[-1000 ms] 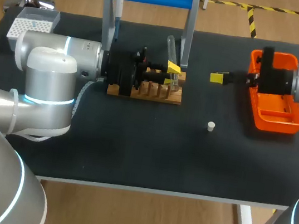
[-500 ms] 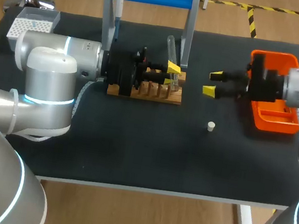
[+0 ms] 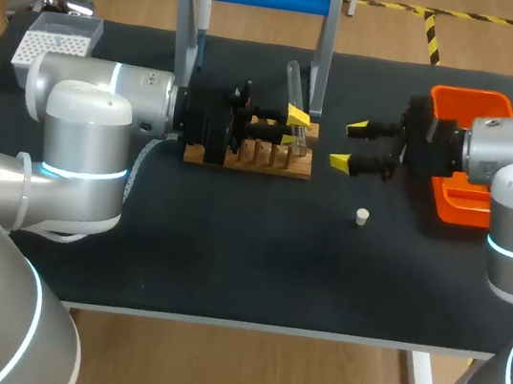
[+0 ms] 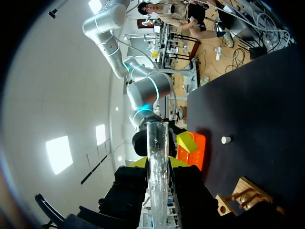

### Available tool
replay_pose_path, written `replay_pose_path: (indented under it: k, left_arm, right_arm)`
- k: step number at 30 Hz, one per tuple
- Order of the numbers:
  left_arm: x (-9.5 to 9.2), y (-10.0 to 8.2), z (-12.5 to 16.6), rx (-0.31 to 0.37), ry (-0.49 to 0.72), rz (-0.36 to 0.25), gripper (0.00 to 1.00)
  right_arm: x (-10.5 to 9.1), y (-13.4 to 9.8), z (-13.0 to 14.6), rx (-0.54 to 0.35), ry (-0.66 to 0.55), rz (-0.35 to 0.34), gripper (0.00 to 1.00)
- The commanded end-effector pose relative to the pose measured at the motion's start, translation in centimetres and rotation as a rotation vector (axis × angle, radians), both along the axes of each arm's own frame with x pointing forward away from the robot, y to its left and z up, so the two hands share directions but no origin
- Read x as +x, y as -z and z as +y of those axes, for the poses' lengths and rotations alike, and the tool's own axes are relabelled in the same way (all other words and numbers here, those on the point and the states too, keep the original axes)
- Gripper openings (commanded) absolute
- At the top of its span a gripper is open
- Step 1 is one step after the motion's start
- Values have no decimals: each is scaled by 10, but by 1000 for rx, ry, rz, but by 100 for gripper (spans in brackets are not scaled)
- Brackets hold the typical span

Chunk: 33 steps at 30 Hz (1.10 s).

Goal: Invert the test tube, pick up the pipette, mount the tip to pipette, aspirate from beaker and dispense into the tube, eject the tip, return the pipette, and cap with the stopper.

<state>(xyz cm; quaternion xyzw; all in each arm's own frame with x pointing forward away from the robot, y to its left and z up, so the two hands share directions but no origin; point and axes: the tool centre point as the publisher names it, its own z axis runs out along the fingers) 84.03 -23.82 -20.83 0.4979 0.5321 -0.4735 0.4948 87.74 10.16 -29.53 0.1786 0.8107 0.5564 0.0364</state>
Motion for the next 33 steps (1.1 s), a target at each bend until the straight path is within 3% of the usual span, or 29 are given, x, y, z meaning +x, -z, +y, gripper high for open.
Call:
replay_pose_path:
  k: [1,33]
  left_arm:
    - [0,-1,-1,3,-2,-1,0]
    - [0,-1,-1,3,-2,-1,0]
  right_arm:
    - [0,11,12,-7,34,-20,100]
    - [11,54,41,-142,149,-127,100]
